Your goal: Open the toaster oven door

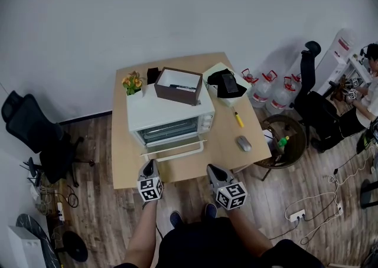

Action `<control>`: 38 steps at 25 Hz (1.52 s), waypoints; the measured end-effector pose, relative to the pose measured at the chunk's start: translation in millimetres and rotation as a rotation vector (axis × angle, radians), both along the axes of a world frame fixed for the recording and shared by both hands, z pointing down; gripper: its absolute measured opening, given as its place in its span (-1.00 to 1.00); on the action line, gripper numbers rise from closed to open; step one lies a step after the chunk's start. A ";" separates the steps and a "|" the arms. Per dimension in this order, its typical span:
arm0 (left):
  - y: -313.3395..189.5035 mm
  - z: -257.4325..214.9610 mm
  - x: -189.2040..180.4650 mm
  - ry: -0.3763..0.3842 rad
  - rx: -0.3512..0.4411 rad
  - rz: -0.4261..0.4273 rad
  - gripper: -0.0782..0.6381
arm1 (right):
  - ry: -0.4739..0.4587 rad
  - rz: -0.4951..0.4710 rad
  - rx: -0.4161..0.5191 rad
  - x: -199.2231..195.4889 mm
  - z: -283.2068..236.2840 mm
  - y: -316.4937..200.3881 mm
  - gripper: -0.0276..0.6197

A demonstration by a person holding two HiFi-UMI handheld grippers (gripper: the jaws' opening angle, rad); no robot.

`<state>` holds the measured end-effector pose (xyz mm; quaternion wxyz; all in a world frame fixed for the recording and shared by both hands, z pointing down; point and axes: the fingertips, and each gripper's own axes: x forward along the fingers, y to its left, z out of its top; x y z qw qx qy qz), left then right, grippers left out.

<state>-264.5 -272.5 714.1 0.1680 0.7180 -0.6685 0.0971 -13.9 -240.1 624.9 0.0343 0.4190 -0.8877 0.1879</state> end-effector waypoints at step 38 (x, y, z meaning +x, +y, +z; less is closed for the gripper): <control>50.9 78.8 16.6 0.006 -0.114 0.031 -0.77 | 0.035 0.015 -0.018 3.5 9.2 -0.2 -0.87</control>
